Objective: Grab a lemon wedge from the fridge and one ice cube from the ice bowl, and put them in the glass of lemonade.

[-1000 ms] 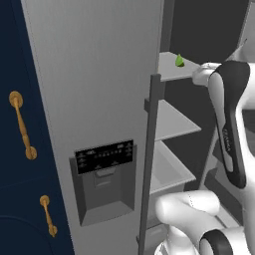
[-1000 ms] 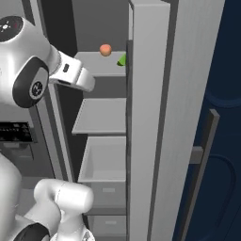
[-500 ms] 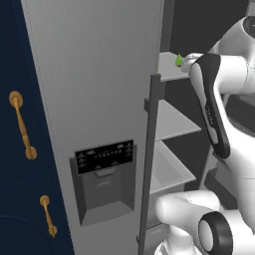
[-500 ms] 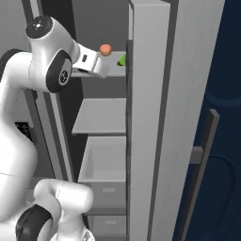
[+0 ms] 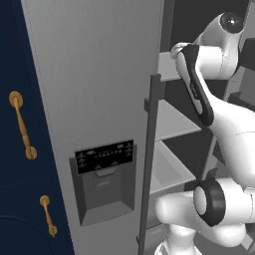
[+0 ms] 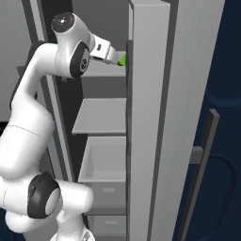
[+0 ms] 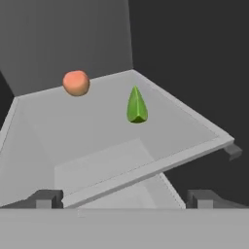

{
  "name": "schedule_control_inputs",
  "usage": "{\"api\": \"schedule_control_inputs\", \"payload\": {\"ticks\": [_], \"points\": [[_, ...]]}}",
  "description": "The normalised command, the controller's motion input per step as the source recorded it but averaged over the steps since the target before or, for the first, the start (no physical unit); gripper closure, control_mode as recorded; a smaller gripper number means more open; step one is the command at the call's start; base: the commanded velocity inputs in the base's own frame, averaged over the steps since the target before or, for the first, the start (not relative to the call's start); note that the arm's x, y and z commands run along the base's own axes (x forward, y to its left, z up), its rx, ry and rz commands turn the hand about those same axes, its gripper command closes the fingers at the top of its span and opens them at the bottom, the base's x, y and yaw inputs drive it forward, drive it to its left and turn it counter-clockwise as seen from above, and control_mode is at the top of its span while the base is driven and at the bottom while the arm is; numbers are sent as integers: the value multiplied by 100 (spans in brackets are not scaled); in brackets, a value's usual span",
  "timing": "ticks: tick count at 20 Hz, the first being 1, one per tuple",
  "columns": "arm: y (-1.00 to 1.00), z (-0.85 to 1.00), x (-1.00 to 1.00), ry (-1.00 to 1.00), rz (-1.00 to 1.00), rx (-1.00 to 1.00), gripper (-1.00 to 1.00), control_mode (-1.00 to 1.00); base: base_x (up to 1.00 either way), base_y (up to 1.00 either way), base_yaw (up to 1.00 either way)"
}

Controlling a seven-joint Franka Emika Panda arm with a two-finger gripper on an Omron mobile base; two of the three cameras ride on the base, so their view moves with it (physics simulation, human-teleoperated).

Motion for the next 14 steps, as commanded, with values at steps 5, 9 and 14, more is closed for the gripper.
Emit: {"api": "schedule_control_inputs", "payload": {"ticks": [5,9,14], "points": [[-22,-26,69,7,0,0,-100,-100,0,0,0],[-34,-4,62,1,0,0,-100,-100,0,0,0],[-13,-2,62,5,0,0,-100,-100,0,0,0]]}}
